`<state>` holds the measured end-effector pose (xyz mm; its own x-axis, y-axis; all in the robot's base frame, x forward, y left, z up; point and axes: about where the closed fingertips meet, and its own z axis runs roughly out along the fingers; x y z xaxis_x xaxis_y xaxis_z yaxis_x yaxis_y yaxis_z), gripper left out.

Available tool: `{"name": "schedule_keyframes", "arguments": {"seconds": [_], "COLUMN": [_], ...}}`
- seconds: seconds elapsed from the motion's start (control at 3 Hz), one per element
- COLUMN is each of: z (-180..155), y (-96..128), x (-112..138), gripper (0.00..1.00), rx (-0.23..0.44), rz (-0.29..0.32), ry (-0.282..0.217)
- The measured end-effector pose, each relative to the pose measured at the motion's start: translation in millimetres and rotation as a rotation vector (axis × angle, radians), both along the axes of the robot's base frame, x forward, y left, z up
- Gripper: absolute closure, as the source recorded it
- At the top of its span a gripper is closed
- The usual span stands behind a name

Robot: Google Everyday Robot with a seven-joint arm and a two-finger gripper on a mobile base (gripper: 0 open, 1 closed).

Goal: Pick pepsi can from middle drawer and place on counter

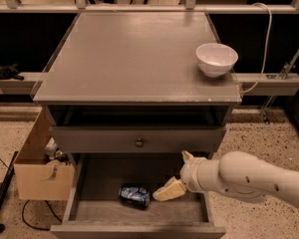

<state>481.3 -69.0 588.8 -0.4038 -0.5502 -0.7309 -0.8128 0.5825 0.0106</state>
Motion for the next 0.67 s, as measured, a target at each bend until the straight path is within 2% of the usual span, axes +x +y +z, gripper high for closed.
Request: {"name": "schedule_keyframes", "arguments": {"seconds": [0.33, 0.67], "z": [0, -20], "y": [0, 15], "x": [0, -4], "gripper": [0.0, 0.0], "rx": [0.0, 0.01], "rz": [0.0, 0.023], "ry": [0.0, 0.043]}}
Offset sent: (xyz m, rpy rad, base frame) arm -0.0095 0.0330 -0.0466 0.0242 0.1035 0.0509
